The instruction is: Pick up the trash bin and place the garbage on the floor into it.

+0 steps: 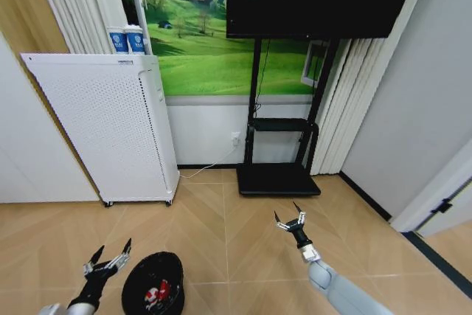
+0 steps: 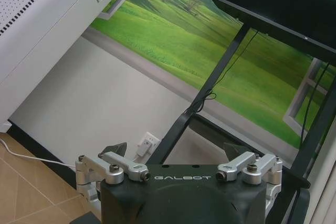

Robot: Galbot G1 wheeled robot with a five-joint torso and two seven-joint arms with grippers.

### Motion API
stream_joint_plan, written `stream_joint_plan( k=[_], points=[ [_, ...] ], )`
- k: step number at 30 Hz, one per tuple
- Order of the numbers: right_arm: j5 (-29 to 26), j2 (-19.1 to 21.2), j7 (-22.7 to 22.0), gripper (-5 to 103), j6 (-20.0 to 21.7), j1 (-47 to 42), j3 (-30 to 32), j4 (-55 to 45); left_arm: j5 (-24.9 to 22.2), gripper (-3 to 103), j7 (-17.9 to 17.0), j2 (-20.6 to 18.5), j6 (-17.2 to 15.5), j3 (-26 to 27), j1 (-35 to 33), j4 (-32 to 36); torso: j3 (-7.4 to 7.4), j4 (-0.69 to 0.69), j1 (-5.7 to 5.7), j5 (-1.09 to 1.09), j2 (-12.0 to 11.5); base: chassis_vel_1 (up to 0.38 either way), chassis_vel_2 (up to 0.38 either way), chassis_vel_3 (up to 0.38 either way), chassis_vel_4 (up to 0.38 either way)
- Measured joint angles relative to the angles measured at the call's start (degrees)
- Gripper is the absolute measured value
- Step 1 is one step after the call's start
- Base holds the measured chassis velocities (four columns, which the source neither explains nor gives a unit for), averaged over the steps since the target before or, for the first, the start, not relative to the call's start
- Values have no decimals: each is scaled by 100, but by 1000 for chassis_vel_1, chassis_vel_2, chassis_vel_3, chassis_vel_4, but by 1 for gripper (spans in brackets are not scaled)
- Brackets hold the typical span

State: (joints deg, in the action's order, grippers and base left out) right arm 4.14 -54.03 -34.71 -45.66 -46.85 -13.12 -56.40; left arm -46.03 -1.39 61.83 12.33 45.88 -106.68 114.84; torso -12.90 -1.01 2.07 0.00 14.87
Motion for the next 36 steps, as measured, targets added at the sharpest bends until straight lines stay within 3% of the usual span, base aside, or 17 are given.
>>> stream_joint_plan(
  k=[25, 33, 36],
  points=[
    [-260, 149, 57, 100, 0, 113, -77, -98, -25, 100, -7, -38, -18, 58, -56, 57, -378, 0, 200, 0, 579, 0, 0, 0, 0],
    [-956, 187, 153, 100, 212, 329, -325, -376, -105, 100, -27, -101, -44, 110, -51, 130, -500, 0, 260, -1, 760, 0, 0, 0, 0],
    [-1514, 184, 153, 100, 499, 607, -630, -547, -242, 100, -52, -226, -75, 228, -26, 208, -557, 1, 297, -1, 853, 0, 0, 0, 0]
  ],
)
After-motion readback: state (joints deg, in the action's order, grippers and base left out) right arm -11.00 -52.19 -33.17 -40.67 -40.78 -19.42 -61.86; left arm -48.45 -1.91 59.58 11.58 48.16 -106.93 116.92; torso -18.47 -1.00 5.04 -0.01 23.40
